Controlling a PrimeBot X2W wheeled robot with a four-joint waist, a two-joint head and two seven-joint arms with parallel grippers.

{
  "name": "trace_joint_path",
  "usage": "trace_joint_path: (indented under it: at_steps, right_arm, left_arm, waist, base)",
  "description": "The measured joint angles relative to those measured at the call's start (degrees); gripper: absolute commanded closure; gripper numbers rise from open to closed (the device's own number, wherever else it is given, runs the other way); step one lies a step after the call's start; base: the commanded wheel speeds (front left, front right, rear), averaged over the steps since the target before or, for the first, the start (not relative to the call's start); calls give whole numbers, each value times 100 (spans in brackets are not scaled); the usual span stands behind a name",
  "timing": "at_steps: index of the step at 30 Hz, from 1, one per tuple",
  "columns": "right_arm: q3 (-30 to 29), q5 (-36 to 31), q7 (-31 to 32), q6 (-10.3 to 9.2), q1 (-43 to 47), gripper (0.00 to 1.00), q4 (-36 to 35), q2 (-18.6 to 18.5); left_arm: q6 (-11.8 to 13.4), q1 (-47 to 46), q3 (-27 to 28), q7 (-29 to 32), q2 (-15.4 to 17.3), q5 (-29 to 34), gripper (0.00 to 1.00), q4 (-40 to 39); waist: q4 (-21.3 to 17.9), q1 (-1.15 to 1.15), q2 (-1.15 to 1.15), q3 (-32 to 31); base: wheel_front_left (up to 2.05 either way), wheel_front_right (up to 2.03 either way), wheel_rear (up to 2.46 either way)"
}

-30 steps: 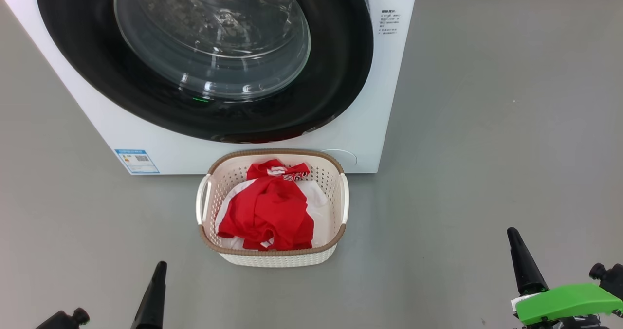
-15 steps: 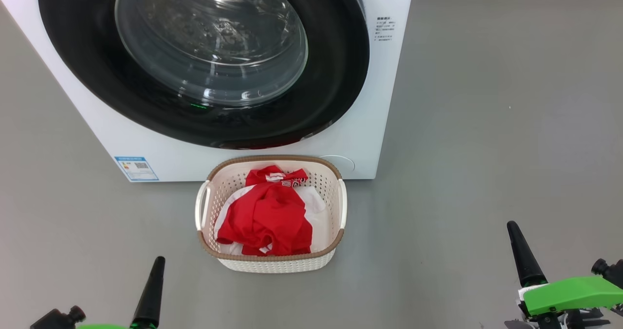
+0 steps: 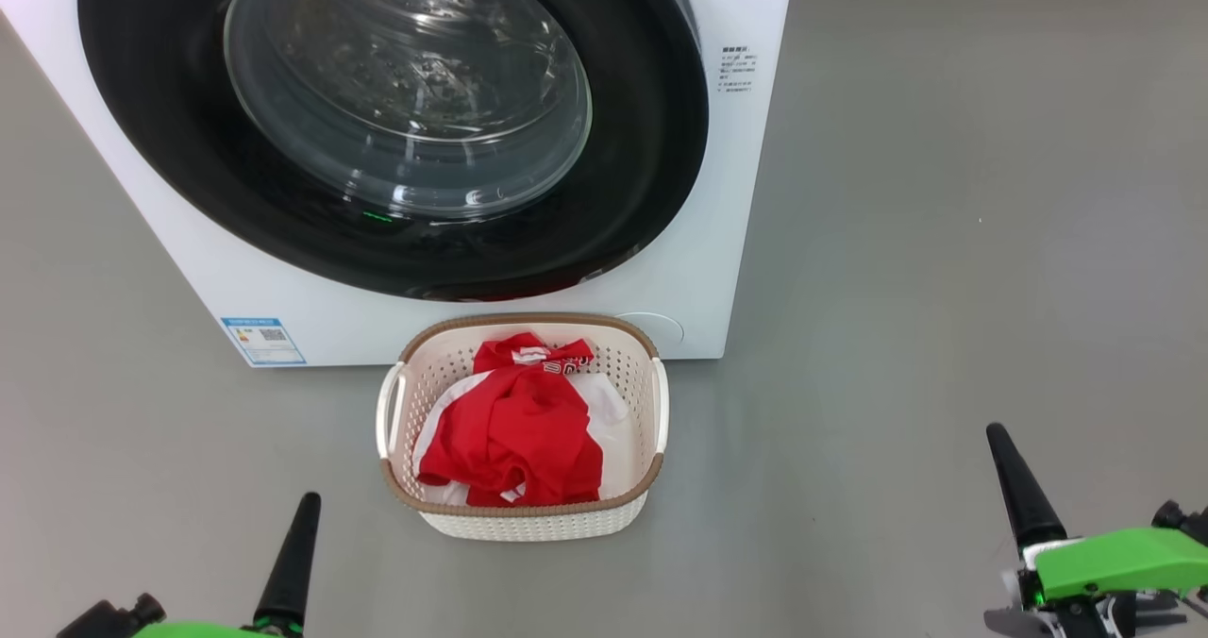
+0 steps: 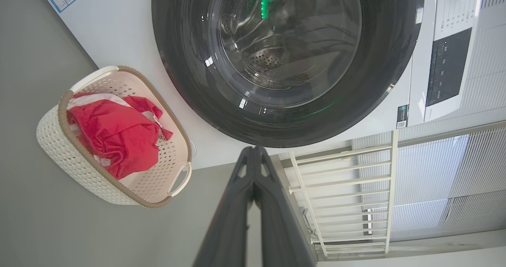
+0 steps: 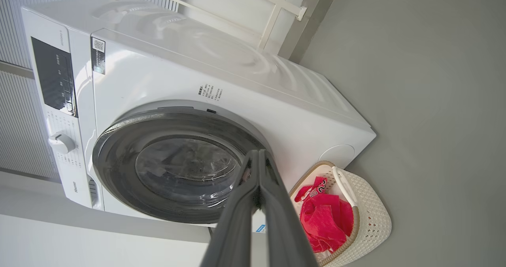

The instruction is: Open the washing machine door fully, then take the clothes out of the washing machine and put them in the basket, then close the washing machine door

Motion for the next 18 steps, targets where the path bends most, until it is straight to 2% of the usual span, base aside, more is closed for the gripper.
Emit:
trace_joint_path:
  at_steps: [18]
  right_arm:
    - [-92,1049,339,-1,-204,100,20,-13]
  left_arm:
    - [0,-77,165,314,-56,-998,100,53]
  waist:
    - [-53,0,0,-152]
  base:
    - [0,0,0]
